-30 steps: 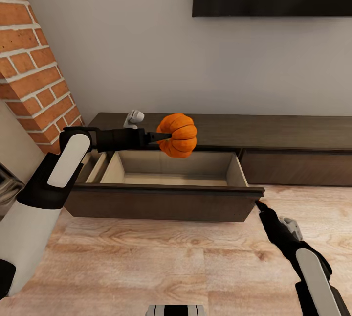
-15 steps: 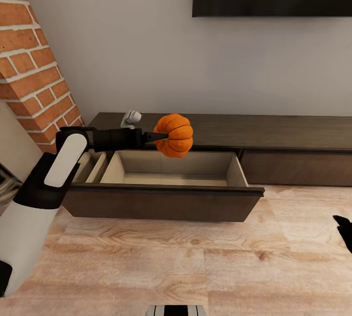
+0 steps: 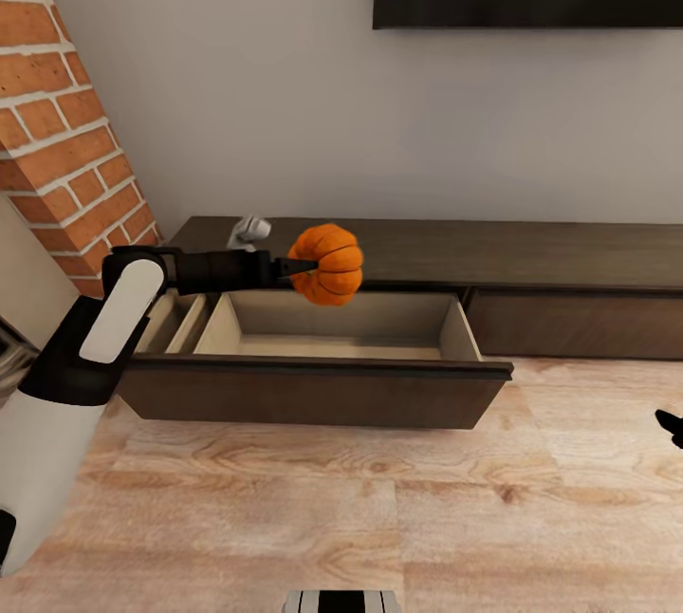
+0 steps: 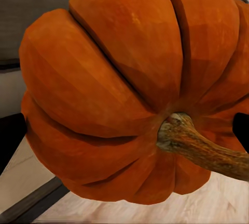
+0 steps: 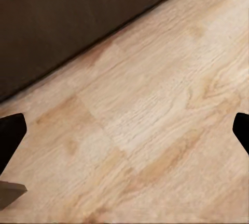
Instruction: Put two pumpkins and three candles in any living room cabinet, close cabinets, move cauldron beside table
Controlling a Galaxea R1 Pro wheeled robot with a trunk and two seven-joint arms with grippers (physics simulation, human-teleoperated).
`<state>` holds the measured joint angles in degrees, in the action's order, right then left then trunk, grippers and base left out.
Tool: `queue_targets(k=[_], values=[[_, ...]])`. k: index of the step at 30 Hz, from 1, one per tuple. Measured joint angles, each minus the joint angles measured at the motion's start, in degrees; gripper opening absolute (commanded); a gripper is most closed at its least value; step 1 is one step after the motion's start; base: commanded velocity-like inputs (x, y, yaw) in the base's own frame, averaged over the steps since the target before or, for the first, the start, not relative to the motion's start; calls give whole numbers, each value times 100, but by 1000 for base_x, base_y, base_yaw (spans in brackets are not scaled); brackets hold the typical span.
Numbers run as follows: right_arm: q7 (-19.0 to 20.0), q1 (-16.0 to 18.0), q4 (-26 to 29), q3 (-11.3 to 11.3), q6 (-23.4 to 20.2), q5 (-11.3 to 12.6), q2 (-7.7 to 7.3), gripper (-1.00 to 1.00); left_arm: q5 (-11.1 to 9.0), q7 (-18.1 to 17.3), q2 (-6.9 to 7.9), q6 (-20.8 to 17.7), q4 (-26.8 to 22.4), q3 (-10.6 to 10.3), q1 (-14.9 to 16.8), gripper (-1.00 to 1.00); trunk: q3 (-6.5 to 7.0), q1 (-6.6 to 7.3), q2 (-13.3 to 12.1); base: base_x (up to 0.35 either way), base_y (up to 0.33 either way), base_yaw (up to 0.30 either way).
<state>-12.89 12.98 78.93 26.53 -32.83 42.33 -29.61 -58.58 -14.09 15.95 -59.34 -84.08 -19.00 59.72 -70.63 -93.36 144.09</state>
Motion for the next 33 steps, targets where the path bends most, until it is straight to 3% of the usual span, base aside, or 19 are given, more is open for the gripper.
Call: queue_targets(k=[5, 6, 8, 10, 12, 14, 16, 18, 22, 26, 27, 28, 29, 30, 31, 32, 33], values=[[288, 3, -163, -82, -1010, -112, 7, 100, 73, 96, 194, 8, 271, -15, 0, -100, -5, 0, 0, 0, 0, -2], [306, 5, -176, -148, -1213, -121, 33, 100, -27, 105, 225, -2, 395, -17, -1, -100, -6, 0, 0, 0, 0, 0], [324, 4, -177, -394, -1469, -159, 93, 100, 103, 131, 254, 16, 592, -15, -1, -100, -6, 0, 0, 0, 0, 0], [334, 2, -178, -770, -1718, -215, 145, 100, 32, 194, 268, 14, 719, -12, 0, -100, -6, 0, 0, 0, 0, 0], [357, 0, -123, -1300, -2257, -239, 194, 100, -18, 461, 275, 16, 803, -6, 0, -100, -6, 0, 0, 0, 0, 0], [398, 5, -52, -1531, -2555, -257, 163, 100, 41, 782, 255, 21, 833, -11, -1, -100, -6, 0, 0, 0, 0, 0], [413, 7, -79, -1582, -2628, -252, 96, 100, -90, 912, 239, 17, 843, -20, 0, -100, -6, 0, 0, 0, 0, 0], [427, 8, -226, -1617, -2670, -255, -37, 100, -49, 1060, 212, 24, 865, -48, -1, -100, -6, 0, 0, 0, 0, 0], [473, 9, -584, -1639, -2654, -290, -126, 100, -25, 1434, -28, 28, 901, -87, -1, -100, -6, 0, 0, 0, 0, 0], [508, 1, -635, -1673, -2538, -345, -30, 100, 49, 1558, -172, 73, 915, -173, -1, -100, -6, 0, 0, 0, 0, 0], [481, 3, -615, -1669, -2561, -655, 31, 100, -30, 1555, -144, 63, 1140, -339, 0, -100, -5, 1, 1, 0, 0, 0], [478, 2, -614, -1669, -2572, -680, 59, 100, 318, 1559, -139, 62, 1336, -360, -3, -100, -7, -1, -1, 0, 0, 0], [460, 8, -530, -1660, -2591, -739, 96, 100, 499, 1552, -159, 61, 1604, -386, -2, -100, -6, -1, -1, 0, 0, 0], [456, 8, -508, -1655, -2594, -781, 89, 100, 525, 1547, -157, 55, 1615, -424, -1, -100, -6, 0, 0, 0, 0, 0], [454, 8, -500, -1652, -2594, -805, 85, 100, 331, 1540, -156, 58, 1615, -448, -1, -100, -6, 0, 0, 0, 0, 0], [451, 9, -490, -1649, -2580, -873, 80, 100, 323, 1537, -151, 55, 1621, -500, -1, -100, -6, 0, 0, 0, 0, 0], [450, 9, -486, -1648, -2571, -909, 81, 100, 463, 1539, -148, 53, 1626, -528, -1, -100, -6, 0, 0, 0, 0, 0]])
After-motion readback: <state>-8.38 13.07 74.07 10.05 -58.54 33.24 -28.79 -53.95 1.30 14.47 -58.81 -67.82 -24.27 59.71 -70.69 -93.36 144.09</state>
